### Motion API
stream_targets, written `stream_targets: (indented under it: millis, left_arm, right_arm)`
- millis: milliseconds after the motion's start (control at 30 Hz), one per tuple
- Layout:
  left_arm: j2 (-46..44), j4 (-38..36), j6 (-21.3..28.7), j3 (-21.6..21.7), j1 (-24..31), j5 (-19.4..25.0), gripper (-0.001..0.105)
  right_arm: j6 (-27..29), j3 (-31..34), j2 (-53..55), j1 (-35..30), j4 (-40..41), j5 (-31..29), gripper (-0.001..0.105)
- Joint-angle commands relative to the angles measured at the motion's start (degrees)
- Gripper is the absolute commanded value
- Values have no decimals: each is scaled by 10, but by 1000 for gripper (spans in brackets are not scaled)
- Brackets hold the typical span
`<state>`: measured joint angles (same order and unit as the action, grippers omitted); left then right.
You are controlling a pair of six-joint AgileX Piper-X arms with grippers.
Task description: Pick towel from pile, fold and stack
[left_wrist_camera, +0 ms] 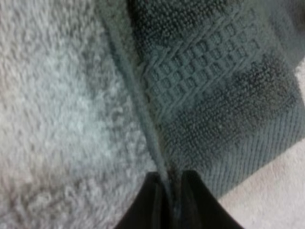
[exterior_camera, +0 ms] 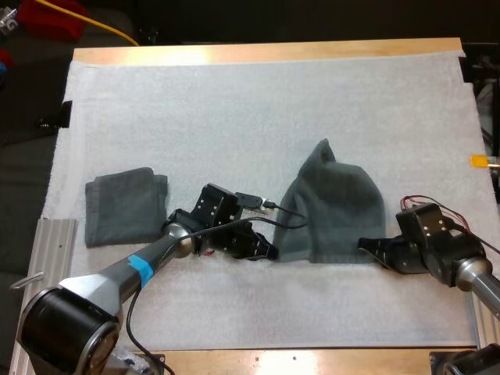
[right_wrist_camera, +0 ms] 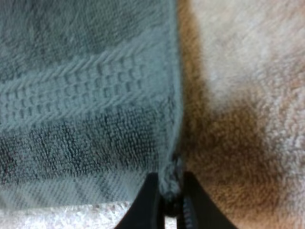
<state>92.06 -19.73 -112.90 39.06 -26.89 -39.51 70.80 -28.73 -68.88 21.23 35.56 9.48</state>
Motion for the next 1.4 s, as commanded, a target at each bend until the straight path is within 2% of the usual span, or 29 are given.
stream_targets:
  millis: [0, 67, 267, 300, 333, 467, 600, 633, 733, 867, 900, 933, 967, 1100, 1133, 1200, 1367]
  left_arm:
    - [-16, -18, 13, 3, -3, 22, 0]
    - [-51, -52, 44, 7, -3, 51, 0]
    - [-157, -138, 87, 22, -3, 107, 0]
    - [-218, -180, 93, 35, -3, 153, 0]
    - [-234, -189, 93, 41, -3, 162, 0]
    - [-310, -242, 93, 80, -3, 171, 0]
    - [-348, -273, 93, 101, -3, 201, 0]
    - [-391, -313, 85, 135, -3, 205, 0]
    - [-416, -357, 77, 163, -3, 204, 0]
    - [-433, -403, 78, 175, -9, 207, 0]
    - [-448, -421, 76, 176, -30, 222, 0]
    - [-482, -467, 64, 176, -90, 282, 0]
    - [-493, -481, 56, 176, -110, 290, 0]
    - [-504, -508, 34, 176, -148, 309, 0]
    - [-506, -529, 22, 181, -173, 344, 0]
    - [-506, -554, 17, 192, -200, 377, 0]
    - [-506, -568, 13, 201, -218, 408, 0]
  right_arm:
    - [13, -1, 4, 1, 3, 19, 1]
    - [14, -5, 4, 1, 3, 47, 1]
    - [14, -35, 42, 1, 15, 66, 1]
    - [15, -69, 82, 1, 50, 66, 1]
    - [18, -81, 95, 1, 61, 66, 1]
    - [29, -140, 151, 1, 118, 59, 1]
    - [29, -175, 181, 1, 137, 58, 1]
    - [29, -221, 205, 4, 171, 62, 1]
    - [29, -254, 217, 25, 200, 68, 1]
    - [17, -286, 224, 90, 240, 44, 1]
    - [15, -293, 224, 109, 254, 29, 1]
    - [12, -312, 224, 161, 287, -16, 1]
    - [9, -321, 224, 193, 305, -33, 1]
    - [-16, -330, 224, 253, 329, -48, 1]
    - [-34, -331, 224, 287, 329, -50, 1]
    - [-62, -333, 227, 323, 331, -63, 1]
    - [-82, -333, 230, 363, 337, -79, 1]
